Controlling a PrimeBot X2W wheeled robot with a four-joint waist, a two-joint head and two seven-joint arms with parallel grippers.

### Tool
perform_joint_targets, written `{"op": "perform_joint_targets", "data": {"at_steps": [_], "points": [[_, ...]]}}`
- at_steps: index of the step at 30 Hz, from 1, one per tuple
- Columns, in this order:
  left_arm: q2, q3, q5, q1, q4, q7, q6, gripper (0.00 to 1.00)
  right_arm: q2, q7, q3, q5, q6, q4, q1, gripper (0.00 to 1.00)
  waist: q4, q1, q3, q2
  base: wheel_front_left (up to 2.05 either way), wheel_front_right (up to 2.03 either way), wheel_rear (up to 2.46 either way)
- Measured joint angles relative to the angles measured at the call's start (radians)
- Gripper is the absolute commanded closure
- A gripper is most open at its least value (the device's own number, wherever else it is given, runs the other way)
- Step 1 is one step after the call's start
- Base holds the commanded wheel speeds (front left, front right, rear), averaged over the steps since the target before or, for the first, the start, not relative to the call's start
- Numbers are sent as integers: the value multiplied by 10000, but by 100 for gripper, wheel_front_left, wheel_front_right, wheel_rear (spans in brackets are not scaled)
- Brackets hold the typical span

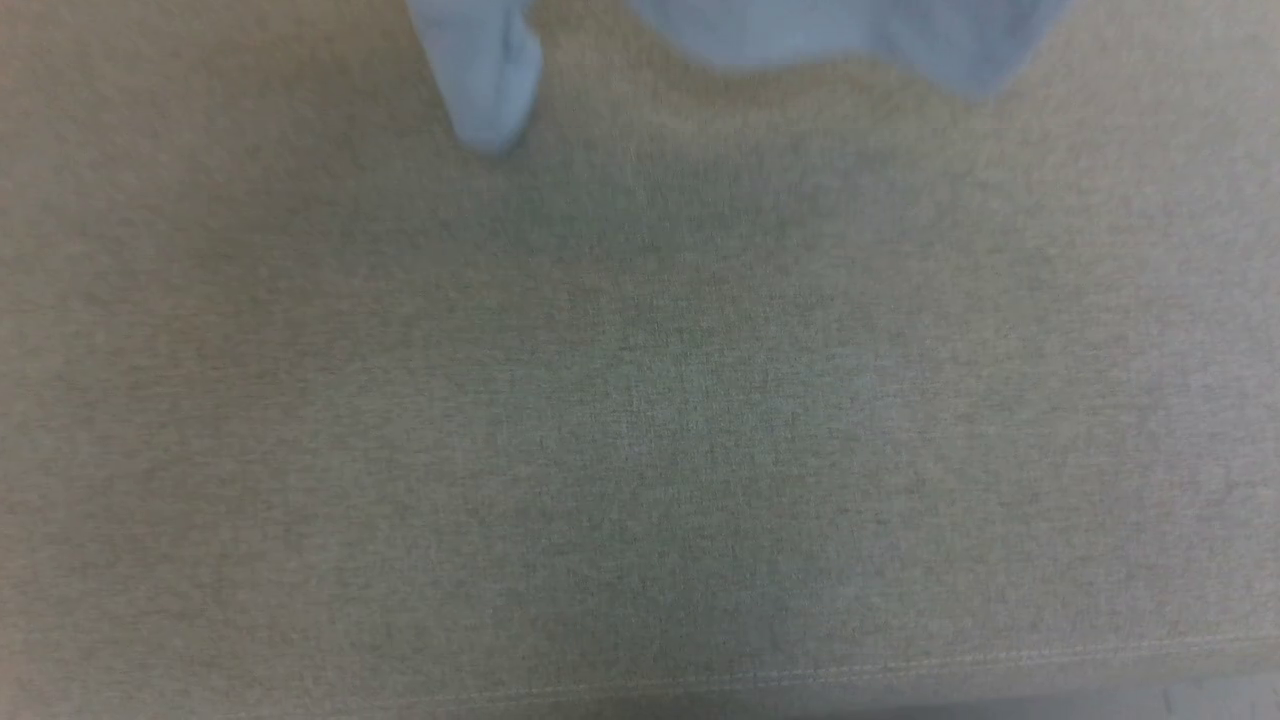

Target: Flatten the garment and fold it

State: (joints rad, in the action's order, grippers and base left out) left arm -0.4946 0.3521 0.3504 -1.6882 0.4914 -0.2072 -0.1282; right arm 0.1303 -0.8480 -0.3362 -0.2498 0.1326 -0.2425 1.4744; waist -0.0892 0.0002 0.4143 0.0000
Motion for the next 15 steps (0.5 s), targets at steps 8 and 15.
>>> {"op": "perform_joint_targets", "data": {"at_steps": [8,15], "points": [[257,-140,-616,-1637,581,2176,-596,100,-412,2708,-322,817,0,-1290,1942,100,-196,1,1684,0,0,0,0],[433,-420,-127,-1484,1210,3168,-472,100,-259,3041,81,514,0,-2220,1991,100,-221,1,2762,0,0,0,0]]}}
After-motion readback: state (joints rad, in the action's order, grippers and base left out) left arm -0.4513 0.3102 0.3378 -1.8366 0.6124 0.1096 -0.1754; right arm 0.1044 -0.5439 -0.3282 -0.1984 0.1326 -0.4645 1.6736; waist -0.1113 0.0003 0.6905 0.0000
